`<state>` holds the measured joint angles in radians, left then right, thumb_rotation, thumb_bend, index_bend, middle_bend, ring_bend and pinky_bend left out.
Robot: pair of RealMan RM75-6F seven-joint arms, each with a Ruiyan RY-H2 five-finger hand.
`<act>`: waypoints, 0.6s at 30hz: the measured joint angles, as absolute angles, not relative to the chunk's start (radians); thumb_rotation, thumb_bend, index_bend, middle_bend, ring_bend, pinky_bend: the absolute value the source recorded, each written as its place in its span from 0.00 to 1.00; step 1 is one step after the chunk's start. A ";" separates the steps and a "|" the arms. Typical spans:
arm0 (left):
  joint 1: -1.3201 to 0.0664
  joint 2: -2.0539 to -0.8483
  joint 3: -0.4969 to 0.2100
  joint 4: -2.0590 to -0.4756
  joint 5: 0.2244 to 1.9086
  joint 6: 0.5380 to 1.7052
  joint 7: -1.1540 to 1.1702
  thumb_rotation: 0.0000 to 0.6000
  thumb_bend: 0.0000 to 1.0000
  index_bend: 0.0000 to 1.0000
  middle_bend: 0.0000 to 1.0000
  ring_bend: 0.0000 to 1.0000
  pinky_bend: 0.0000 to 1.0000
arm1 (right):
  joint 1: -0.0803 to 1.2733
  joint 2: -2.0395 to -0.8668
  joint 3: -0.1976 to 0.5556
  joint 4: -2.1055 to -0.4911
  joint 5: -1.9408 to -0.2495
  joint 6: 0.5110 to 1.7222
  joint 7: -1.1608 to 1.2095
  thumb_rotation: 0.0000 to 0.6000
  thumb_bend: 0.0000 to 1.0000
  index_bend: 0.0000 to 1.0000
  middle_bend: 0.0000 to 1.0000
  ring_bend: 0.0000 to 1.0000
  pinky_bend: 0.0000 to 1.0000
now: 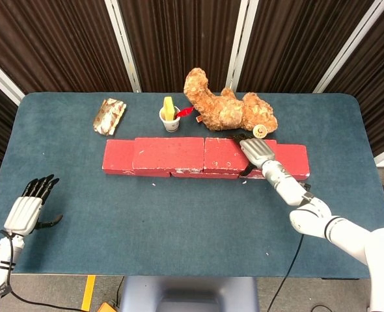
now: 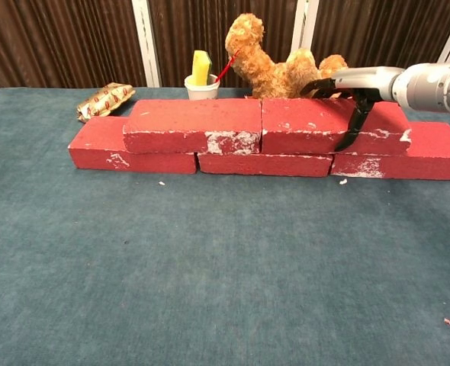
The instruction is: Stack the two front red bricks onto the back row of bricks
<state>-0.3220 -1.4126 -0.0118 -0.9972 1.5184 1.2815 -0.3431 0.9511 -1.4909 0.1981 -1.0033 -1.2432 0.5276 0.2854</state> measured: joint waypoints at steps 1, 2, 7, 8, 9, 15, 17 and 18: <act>-0.322 -1.413 -0.012 -0.997 1.518 1.282 -0.343 1.00 0.24 0.00 0.00 0.00 0.01 | 0.952 -1.491 0.198 -1.003 -1.243 0.527 0.285 1.00 0.19 0.00 0.32 0.17 0.27; -0.322 -1.412 -0.012 -0.997 1.518 1.282 -0.343 1.00 0.24 0.00 0.00 0.00 0.01 | 0.952 -1.492 0.199 -1.004 -1.243 0.525 0.285 1.00 0.19 0.00 0.32 0.17 0.26; -0.322 -1.413 -0.013 -0.997 1.517 1.281 -0.342 1.00 0.24 0.00 0.00 0.00 0.01 | 0.956 -1.493 0.199 -1.004 -1.241 0.514 0.286 1.00 0.19 0.00 0.31 0.15 0.24; -0.322 -1.413 -0.013 -0.997 1.517 1.281 -0.343 1.00 0.24 0.00 0.00 0.00 0.01 | 0.957 -1.493 0.200 -1.005 -1.242 0.514 0.286 1.00 0.19 0.00 0.31 0.15 0.24; -0.321 -1.412 -0.014 -0.997 1.517 1.281 -0.343 1.00 0.24 0.00 0.00 0.00 0.01 | 0.956 -1.493 0.200 -1.005 -1.242 0.515 0.286 1.00 0.18 0.00 0.31 0.15 0.24; -0.321 -1.413 -0.014 -0.995 1.517 1.280 -0.346 1.00 0.24 0.00 0.00 0.00 0.01 | 0.955 -1.489 0.202 -1.011 -1.242 0.513 0.291 1.00 0.16 0.00 0.25 0.10 0.19; -0.321 -1.413 -0.014 -0.995 1.518 1.281 -0.348 1.00 0.24 0.00 0.00 0.00 0.01 | 0.955 -1.488 0.202 -1.012 -1.241 0.513 0.289 1.00 0.15 0.00 0.22 0.07 0.17; -0.321 -1.413 -0.014 -0.994 1.518 1.281 -0.348 1.00 0.24 0.00 0.00 0.00 0.01 | 0.955 -1.488 0.202 -1.012 -1.241 0.513 0.288 1.00 0.14 0.00 0.20 0.06 0.16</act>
